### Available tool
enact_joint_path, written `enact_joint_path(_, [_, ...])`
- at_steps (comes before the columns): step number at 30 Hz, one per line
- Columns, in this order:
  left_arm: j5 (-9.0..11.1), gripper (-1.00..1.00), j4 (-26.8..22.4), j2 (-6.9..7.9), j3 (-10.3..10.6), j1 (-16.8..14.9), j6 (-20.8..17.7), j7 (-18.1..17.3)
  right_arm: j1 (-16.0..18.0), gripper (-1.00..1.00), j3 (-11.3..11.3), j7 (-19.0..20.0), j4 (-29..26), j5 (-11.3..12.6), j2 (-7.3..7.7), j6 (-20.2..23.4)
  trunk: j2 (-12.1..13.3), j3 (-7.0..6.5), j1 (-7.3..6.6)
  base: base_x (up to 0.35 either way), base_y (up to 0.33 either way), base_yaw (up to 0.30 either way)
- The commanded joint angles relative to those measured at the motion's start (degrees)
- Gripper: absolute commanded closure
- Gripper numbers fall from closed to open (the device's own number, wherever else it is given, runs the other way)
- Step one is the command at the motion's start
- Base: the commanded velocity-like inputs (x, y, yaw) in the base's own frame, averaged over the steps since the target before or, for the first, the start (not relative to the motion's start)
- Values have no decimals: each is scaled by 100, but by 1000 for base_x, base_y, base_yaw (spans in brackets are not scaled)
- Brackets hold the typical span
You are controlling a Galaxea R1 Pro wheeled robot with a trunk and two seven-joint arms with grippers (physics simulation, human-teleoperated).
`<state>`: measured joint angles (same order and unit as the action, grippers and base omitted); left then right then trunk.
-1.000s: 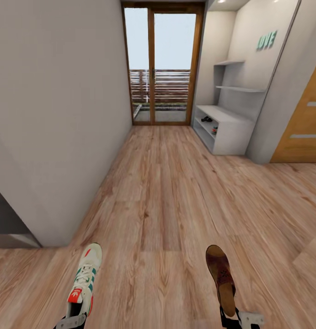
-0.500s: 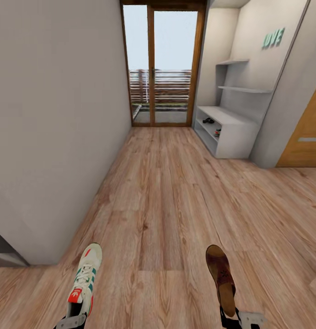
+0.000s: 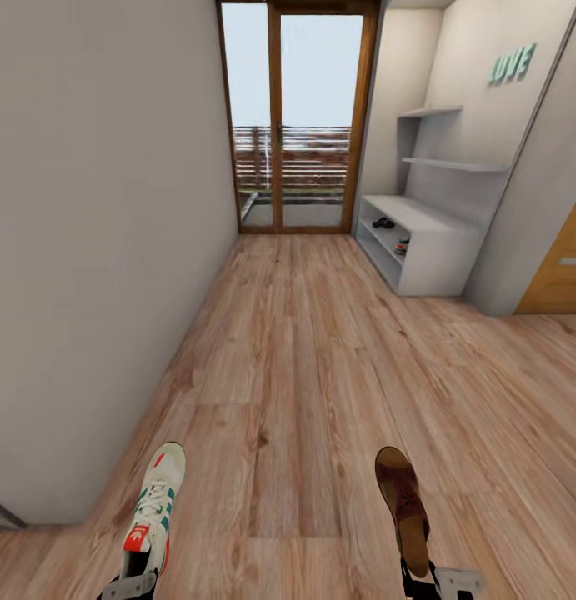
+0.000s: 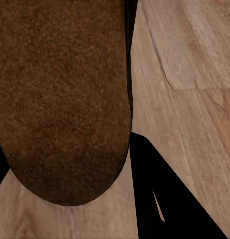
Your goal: Pick up the two gym shoes and the two sandals from the corridor floor and place them onto the hallstand (shoe rack) in the corridor, making sure they are on the rack and not on the floor. Arrange them so the two gym shoes are next to each other and the two sandals are next to each other.
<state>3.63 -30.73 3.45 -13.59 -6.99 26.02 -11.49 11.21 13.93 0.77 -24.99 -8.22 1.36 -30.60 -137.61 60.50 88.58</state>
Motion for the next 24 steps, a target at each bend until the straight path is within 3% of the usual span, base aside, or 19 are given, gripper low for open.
enact_joint_path(1, [40, 100, 5, -2, -21, -4, 7, -55, 4, 100, 40, 15, 3, -39, -4, -17, -2, 5, 2, 339, 0, 0])
enact_joint_path(24, [41, 100, 4, -2, -21, -4, 13, -55, 4, 100, 40, 19, 3, -39, -4, -17, -2, 5, 2, 339, 0, 0])
